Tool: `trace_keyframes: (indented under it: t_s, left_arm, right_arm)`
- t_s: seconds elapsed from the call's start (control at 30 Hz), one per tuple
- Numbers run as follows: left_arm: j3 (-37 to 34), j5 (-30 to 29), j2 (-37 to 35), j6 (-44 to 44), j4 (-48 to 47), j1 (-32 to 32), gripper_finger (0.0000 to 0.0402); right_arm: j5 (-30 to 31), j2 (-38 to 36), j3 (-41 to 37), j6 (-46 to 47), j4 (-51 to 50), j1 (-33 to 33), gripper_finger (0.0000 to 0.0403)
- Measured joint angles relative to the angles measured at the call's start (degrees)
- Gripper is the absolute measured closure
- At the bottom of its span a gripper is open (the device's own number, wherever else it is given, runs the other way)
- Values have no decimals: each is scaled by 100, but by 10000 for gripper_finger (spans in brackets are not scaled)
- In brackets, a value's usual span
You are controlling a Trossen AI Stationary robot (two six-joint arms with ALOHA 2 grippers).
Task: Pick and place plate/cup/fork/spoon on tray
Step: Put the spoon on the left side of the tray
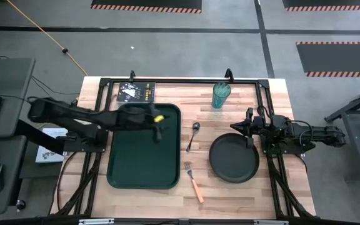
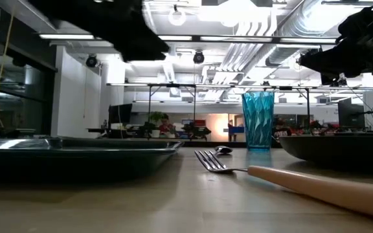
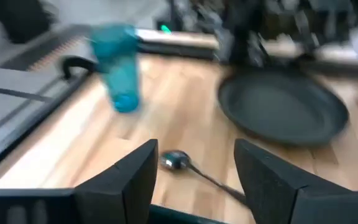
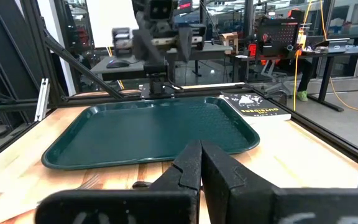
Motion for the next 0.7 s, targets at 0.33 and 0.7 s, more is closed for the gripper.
trace_keyframes:
  t_s: [0.33,0.7]
  left_arm:
    - [1952,-426,2215,-1303,-1351,5,195]
    - [3599,-601,4182,-1909,-2408,33,195]
  right_arm:
    - [0,0,1,-1,0,1,402]
    - [0,0,0,-1,0,0,402]
